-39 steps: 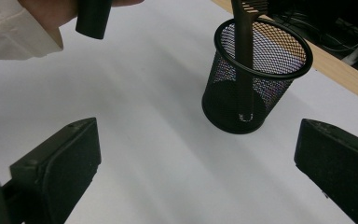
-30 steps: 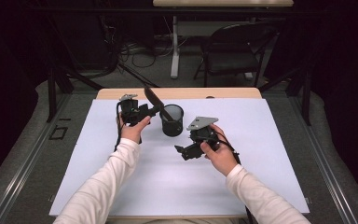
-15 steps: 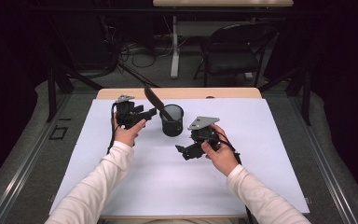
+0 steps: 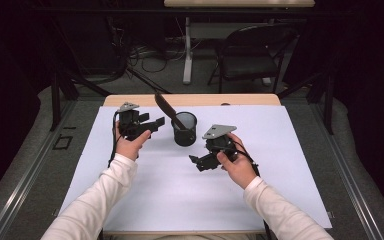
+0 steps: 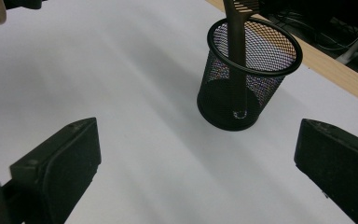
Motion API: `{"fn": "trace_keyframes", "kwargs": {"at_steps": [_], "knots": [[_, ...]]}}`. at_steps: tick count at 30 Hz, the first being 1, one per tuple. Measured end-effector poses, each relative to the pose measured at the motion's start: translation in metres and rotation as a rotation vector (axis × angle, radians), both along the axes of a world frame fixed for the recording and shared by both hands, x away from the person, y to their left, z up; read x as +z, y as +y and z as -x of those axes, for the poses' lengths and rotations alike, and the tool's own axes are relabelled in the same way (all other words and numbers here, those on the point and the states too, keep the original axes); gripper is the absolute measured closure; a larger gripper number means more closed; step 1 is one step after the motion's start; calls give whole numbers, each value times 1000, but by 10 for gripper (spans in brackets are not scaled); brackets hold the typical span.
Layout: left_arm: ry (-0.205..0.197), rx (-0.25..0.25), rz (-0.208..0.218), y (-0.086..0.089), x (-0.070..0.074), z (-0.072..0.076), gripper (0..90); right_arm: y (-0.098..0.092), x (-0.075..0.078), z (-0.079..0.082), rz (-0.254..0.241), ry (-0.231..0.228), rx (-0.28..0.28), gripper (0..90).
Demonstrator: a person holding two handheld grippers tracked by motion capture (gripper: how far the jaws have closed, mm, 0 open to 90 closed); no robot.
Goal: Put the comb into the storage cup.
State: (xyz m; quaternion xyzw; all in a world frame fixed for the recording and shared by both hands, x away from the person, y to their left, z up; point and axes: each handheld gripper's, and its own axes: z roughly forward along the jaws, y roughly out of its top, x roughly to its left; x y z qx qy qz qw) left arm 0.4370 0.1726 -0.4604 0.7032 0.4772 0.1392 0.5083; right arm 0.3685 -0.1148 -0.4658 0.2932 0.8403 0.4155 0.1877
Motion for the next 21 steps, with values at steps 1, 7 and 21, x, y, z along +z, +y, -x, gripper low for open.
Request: {"fn": "trace_keyframes", "kwargs": {"at_steps": [1,7,21], "knots": [[3,-2,5,1,0,0,261,0,0,0,1,-1,1,1],[17,-33,2,3,1,3,208,0,0,0,-2,1,0,1],[-25,-105,-15,2,12,18,157,-3,2,2,-6,-5,0,7]]}}
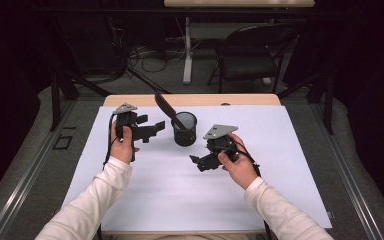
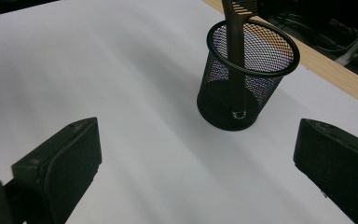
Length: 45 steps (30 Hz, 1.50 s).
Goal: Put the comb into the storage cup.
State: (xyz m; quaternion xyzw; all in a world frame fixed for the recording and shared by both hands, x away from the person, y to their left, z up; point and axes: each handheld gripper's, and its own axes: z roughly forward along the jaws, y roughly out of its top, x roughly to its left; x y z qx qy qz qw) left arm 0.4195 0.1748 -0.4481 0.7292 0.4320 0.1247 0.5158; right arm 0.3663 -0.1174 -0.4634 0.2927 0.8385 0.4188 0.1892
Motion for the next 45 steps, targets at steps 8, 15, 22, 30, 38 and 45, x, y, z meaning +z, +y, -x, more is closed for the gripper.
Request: {"fn": "trace_keyframes", "kwargs": {"at_steps": [8,15,22,30,38,45], "knots": [[-34,-49,-22,-1,8,13,99,-2,2,2,-6,-5,1,6],[-47,-75,-38,1,12,21,51,-6,5,5,-7,-10,3,6],[-52,-85,-42,6,14,29,5,-13,5,8,-11,-9,-10,6],[-57,-100,-51,20,16,42,5,-27,4,13,-28,-8,-31,6],[-70,-117,-86,31,9,60,5,-42,0,22,-50,-2,-60,6],[-78,-114,-86,41,-4,71,5,-55,-4,32,-89,0,-90,6]]}}
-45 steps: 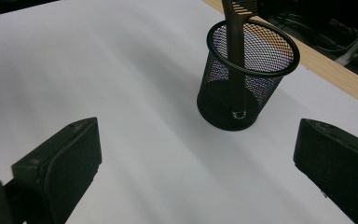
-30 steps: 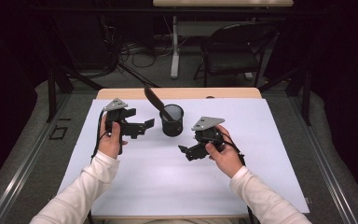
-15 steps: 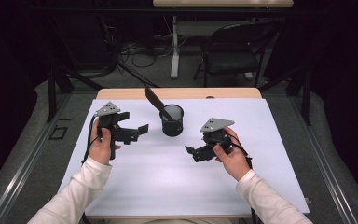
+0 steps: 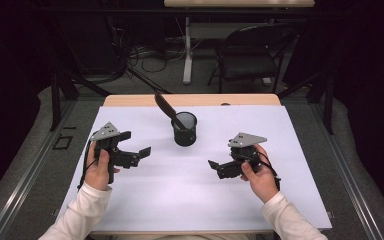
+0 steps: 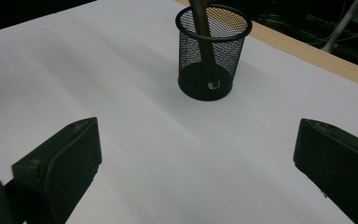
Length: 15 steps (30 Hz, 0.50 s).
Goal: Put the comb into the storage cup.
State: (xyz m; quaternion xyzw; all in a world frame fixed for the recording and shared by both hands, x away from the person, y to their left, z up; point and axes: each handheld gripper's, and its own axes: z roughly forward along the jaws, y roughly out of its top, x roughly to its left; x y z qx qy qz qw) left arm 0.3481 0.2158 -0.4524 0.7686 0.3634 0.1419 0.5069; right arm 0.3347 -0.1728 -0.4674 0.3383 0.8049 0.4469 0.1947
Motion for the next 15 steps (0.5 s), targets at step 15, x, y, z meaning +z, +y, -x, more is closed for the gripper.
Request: {"fn": "trace_keyframes", "kwargs": {"at_steps": [15], "knots": [[-9,40,42,27,-24,21,5,-24,-22,15,-42,32,-65,13]]}}
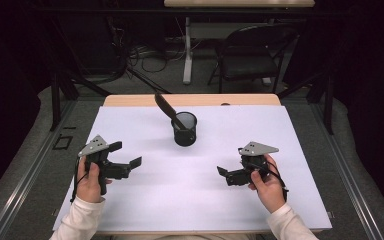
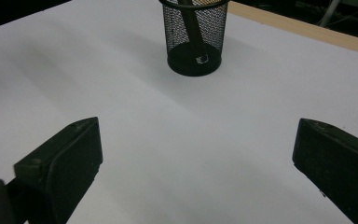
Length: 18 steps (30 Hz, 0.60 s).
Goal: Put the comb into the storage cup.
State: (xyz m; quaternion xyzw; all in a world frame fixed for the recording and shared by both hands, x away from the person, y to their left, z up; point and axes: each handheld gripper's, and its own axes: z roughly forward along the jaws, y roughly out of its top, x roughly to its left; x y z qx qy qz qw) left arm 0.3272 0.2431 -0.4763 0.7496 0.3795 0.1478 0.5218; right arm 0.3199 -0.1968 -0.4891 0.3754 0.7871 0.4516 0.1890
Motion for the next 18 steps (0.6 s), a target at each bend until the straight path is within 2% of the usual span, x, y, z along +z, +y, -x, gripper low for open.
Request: {"fn": "trace_keyframes", "kwargs": {"at_steps": [7,18], "knots": [[-11,11,23,11,-7,8,5,-8,-9,3,-1,17,-25,14],[-30,20,42,22,-19,22,5,-23,-20,15,12,17,-56,16]]}}
